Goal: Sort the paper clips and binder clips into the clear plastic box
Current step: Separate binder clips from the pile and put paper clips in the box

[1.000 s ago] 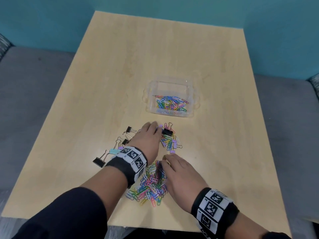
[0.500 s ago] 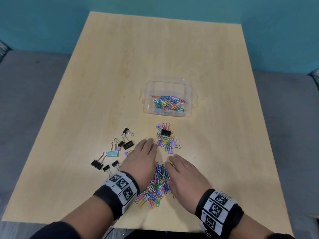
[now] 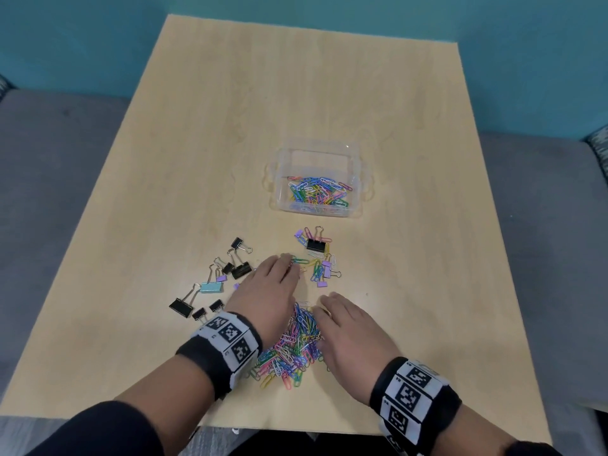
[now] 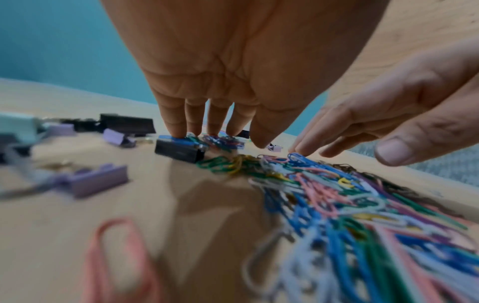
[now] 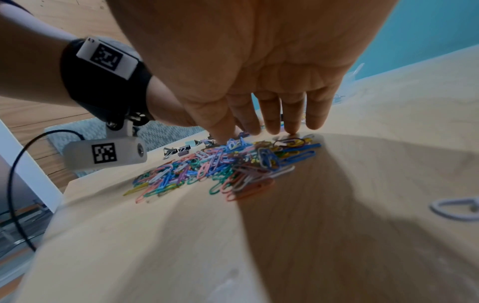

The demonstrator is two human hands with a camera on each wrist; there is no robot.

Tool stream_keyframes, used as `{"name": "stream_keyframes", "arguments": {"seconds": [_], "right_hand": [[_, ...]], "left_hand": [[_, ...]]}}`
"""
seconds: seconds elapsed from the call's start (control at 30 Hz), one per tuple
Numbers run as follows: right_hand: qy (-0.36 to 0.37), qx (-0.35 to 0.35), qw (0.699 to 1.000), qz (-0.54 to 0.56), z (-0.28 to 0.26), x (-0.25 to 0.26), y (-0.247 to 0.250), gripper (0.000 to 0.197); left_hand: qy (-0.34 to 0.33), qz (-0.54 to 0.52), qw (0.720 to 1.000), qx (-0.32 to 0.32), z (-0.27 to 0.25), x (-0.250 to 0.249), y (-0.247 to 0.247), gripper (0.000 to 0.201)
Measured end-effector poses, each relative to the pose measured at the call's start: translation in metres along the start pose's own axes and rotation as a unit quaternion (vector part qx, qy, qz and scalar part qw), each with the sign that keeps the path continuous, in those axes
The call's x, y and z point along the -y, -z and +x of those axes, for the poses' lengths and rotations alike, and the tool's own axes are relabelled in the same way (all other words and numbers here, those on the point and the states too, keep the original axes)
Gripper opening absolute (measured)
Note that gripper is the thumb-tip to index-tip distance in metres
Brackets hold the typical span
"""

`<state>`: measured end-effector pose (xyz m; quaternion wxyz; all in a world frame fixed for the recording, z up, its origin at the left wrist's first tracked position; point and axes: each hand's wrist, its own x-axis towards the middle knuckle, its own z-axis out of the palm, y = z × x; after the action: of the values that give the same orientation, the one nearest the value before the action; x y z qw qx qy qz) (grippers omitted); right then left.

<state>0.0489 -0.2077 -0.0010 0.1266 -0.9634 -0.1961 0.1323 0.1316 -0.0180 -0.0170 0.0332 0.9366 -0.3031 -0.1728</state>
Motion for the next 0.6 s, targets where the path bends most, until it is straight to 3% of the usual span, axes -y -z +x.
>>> {"name": "stream_keyframes", "arguments": {"seconds": [0.33, 0.47, 0.6], "right_hand": [[0.049, -0.019, 0.998, -0.021, 0.023, 0.016, 0.003, 0.055], [0.041, -0.024, 0.998, -0.035, 0.041, 0.023, 0.002, 0.054], [0.033, -0.010, 0.998, -0.054, 0.045, 0.020, -0.001, 0.045]], "left_hand": [[0.074, -0.070, 0.991, -0.084, -0.016, 0.000, 0.005, 0.042], [0.071, -0.041, 0.996, -0.033, -0.020, -0.001, 0.008, 0.062], [0.092, -0.010, 0.996, -0.009, -0.025, -0.001, 0.008, 0.056]]}}
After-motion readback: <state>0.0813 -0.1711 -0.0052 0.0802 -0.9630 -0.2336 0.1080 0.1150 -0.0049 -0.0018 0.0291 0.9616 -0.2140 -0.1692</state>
